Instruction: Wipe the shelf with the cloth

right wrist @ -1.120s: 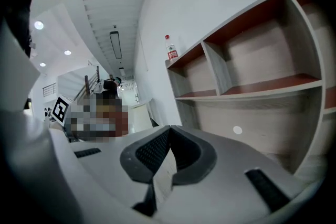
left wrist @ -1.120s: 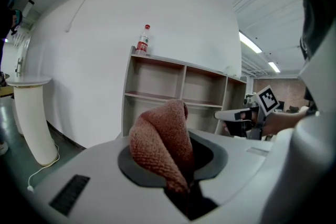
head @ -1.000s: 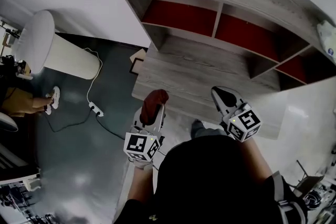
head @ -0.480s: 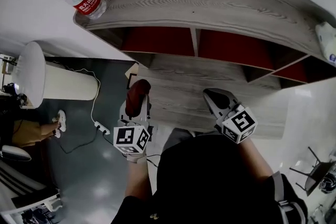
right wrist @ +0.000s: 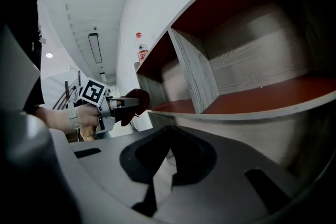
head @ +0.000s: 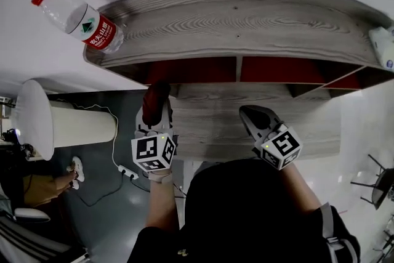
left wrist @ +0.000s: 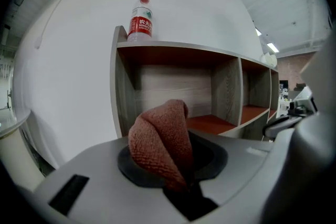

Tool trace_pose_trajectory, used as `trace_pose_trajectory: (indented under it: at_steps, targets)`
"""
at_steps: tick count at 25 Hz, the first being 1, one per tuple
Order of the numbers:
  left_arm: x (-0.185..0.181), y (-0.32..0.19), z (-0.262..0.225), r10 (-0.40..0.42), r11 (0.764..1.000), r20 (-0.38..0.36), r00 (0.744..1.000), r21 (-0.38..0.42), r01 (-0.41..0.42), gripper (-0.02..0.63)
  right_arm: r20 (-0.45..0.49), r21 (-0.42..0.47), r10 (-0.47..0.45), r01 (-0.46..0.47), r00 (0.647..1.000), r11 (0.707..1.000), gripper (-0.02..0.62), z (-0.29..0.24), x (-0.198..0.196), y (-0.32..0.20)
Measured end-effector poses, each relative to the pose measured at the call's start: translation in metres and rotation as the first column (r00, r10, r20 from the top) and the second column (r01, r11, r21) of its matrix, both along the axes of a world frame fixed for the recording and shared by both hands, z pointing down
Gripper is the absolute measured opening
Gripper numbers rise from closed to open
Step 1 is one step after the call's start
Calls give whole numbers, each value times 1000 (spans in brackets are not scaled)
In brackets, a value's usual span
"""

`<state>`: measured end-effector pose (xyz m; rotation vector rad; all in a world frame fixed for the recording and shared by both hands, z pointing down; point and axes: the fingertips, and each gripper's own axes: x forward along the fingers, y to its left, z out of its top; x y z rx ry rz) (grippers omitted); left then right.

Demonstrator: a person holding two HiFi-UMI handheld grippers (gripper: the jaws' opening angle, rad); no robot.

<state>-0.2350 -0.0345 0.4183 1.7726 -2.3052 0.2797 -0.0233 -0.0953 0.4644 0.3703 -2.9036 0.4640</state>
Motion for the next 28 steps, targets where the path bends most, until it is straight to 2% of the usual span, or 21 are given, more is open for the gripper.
trace_pose_trajectory:
  at_steps: [4, 12, 23, 28]
  targets:
    - [-27, -19, -3, 16, 999, 62, 998, -34, -14, 91, -3, 4, 55, -55, 999, 999, -3, -3, -20, 2]
    - [-53, -59, 3, 47, 995, 92, 995, -88, -39, 91, -29, 46, 160, -159, 987, 986, -3, -5, -33, -5]
    - [-57, -96, 24, 84, 989, 78, 993, -131, -73, 91, -67, 56, 278, -274, 958, 960, -3, -9, -23, -14]
    - [-49, -99, 39, 141, 970, 168, 976, -218, -103, 92, -93, 68, 292, -287, 952, 956, -3, -2, -13, -14]
